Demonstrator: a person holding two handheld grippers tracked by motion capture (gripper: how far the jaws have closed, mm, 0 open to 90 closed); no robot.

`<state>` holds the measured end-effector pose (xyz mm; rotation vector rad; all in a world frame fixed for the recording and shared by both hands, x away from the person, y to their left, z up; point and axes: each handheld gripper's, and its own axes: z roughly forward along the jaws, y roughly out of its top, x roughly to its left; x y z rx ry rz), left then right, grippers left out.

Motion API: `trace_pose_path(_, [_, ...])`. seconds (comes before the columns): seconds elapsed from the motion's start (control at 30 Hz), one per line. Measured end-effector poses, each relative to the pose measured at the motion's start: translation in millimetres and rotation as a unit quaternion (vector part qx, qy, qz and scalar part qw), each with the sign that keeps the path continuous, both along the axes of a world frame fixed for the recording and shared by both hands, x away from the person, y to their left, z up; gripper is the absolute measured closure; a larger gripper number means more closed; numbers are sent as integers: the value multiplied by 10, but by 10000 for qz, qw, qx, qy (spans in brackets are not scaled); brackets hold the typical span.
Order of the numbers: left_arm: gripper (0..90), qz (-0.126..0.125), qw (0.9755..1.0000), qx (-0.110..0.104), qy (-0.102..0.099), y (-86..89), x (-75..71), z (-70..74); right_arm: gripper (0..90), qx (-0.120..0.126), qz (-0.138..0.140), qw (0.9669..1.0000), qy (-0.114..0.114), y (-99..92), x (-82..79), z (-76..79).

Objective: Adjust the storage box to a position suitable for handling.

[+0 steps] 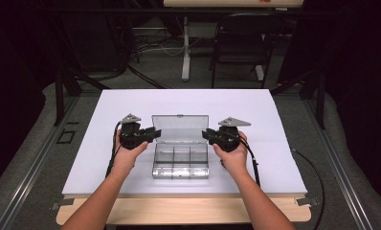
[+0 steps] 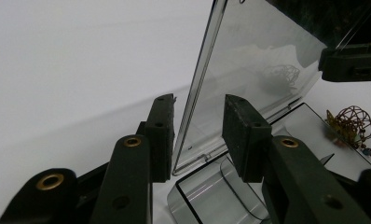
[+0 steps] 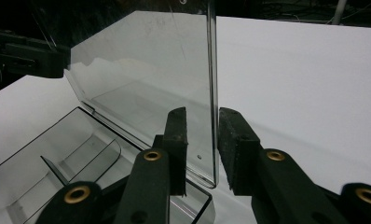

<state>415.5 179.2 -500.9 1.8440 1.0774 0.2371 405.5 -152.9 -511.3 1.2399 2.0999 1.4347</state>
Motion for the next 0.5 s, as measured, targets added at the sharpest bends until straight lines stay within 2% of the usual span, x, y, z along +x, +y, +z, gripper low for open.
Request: trace_pose_path(0.5, [667,4,10000,41,39,-46,30,-95,730,5,-21,10000,3,3,11,-9])
